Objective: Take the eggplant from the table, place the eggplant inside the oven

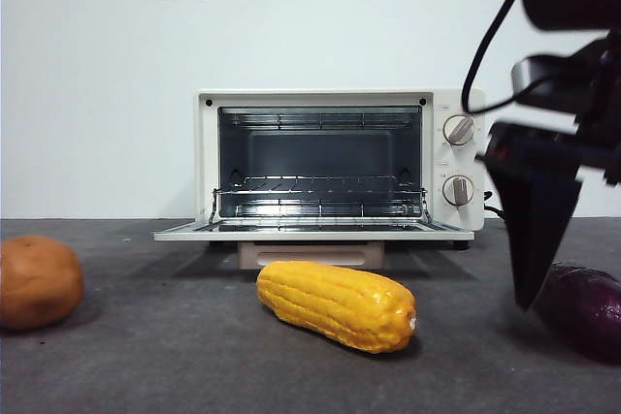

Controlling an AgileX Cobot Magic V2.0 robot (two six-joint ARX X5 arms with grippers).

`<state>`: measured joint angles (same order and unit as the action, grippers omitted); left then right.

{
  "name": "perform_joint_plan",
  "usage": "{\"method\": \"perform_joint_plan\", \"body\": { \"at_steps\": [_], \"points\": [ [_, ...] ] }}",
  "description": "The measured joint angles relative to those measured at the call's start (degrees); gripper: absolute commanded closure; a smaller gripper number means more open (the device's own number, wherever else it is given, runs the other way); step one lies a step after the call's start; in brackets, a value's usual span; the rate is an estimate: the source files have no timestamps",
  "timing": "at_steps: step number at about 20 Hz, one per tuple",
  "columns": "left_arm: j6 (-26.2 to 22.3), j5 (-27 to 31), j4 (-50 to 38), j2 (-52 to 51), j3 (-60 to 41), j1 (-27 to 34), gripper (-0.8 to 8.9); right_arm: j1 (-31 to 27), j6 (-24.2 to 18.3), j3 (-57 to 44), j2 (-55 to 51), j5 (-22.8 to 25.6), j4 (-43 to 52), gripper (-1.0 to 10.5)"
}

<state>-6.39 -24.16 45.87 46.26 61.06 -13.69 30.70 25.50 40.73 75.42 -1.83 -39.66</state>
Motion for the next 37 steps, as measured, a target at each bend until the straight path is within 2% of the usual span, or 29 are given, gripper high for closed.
{"method": "perform_joint_plan", "body": {
  "at_steps": [3,6,8,11,18,20,22,26,31,33,37],
  "points": [
    [0.00,0.00,0.00,0.00,0.00,-0.04,8.19,0.50,1.16,-0.04,1.79,0.72,2.71,5.5],
    [-0.02,0.00,0.00,0.00,0.00,-0.04,8.19,0.81,2.16,-0.04,1.77,2.01,2.62,7.7],
    [0.00,0.00,-0.02,0.00,0.00,-0.04,8.19,0.81,2.21,-0.04,1.79,2.56,1.79,7.7],
    [0.00,0.00,-0.09,0.00,0.00,-0.04,8.19,0.81,2.23,-0.04,1.77,2.69,1.66,9.5],
    [-0.02,0.04,-0.22,0.02,0.00,-0.04,8.19,0.81,1.44,-0.04,-0.24,2.12,1.20,9.6],
    [-0.02,0.17,-0.55,0.04,0.00,-0.04,8.19,0.81,0.57,0.15,-4.39,-0.46,-1.14,9.6],
    [0.00,0.20,-0.57,0.24,0.00,-0.04,8.19,0.81,-1.01,1.49,-9.18,-5.49,-3.96,9.6],
    [-0.02,0.20,-0.61,0.90,0.00,-0.04,8.19,0.81,-3.74,5.33,-15.63,-23.28,-5.40,9.6],
    [0.00,0.20,-0.52,1.25,0.00,-0.04,8.19,0.79,-3.85,6.84,-14.16,-28.02,0.63,9.6],
    [0.00,0.20,-0.52,1.25,0.00,-0.04,8.19,0.81,-2.60,7.23,-12.02,-31.26,6.21,9.6],
    [0.00,0.20,-0.39,1.25,0.00,-0.04,8.19,0.83,0.66,9.38,-2.99,-32.11,14.58,9.6]
  ]
}}
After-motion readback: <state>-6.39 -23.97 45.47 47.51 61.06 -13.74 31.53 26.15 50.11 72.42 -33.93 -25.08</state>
